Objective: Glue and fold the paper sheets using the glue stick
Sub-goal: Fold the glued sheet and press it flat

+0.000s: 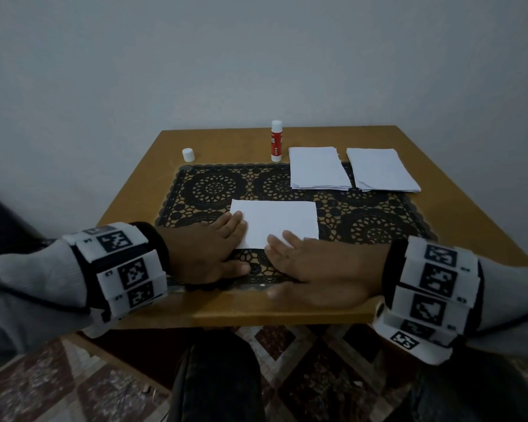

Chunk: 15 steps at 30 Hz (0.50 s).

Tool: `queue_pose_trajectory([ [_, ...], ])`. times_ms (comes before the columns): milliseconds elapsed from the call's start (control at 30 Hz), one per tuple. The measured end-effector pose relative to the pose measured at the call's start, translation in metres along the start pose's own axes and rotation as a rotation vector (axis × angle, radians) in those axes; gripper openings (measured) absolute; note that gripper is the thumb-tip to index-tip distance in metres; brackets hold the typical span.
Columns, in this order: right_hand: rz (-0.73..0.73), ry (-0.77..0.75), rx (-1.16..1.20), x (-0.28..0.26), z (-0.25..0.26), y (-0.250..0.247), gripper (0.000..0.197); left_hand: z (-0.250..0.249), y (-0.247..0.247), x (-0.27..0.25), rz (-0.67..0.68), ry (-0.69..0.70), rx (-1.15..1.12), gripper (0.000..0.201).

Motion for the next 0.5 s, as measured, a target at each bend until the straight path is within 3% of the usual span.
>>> queue_pose_trajectory([
  [200,-0.033,0.132,0.075,0.006,-0.032,-0.010,0.078,0.001,0.001,0.000,-0.005,0.004,0.002,0.086],
  [367,0.044,0.018,-0.029,0.000,-0.006,0.000,0.082,0.001,0.003,0.002,-0.010,0.005,0.019,0.087],
  [500,-0.002,0.154,0.014,0.006,-0.042,-0.012,0.081,0.000,0.002,0.001,-0.005,0.008,0.020,0.087],
])
Point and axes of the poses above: each hand's wrist, its own x-axis towards the middle knuckle, its own y-axis out of the palm, z = x × y, the point moved 7 cm from there along x, towards the middle knuckle, and after that the axes turned 7 degrees about -x, right-handed, at the moved point
